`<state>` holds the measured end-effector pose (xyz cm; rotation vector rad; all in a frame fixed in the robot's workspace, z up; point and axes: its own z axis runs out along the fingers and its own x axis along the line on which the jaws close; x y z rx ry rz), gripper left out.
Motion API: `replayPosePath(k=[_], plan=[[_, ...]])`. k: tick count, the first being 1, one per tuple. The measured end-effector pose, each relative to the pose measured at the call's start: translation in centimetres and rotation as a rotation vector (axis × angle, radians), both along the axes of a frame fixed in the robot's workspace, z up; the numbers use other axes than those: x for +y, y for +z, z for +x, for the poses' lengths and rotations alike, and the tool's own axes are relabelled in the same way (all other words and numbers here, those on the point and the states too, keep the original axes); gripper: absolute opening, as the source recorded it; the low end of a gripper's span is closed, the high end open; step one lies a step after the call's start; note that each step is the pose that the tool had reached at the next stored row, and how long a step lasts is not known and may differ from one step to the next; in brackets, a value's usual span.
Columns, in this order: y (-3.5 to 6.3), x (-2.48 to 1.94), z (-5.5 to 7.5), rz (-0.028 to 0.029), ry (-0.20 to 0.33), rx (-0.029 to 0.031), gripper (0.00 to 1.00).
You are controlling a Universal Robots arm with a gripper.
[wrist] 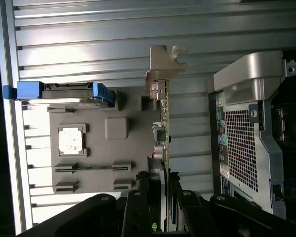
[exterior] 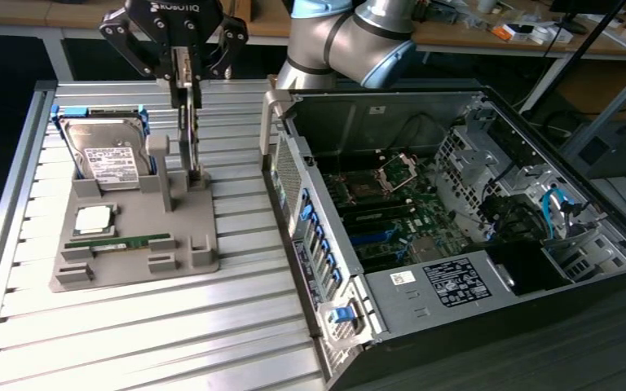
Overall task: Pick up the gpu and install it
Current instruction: 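Pick up the gpu and move the gpu toward the slot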
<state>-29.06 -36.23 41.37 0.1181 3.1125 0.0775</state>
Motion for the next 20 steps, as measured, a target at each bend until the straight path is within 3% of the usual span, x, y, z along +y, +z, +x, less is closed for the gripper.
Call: replayPosePath(k=[20], plan=[[1.09, 0.00, 0.0, 0.0007, 0.000, 0.0000, 0.27]])
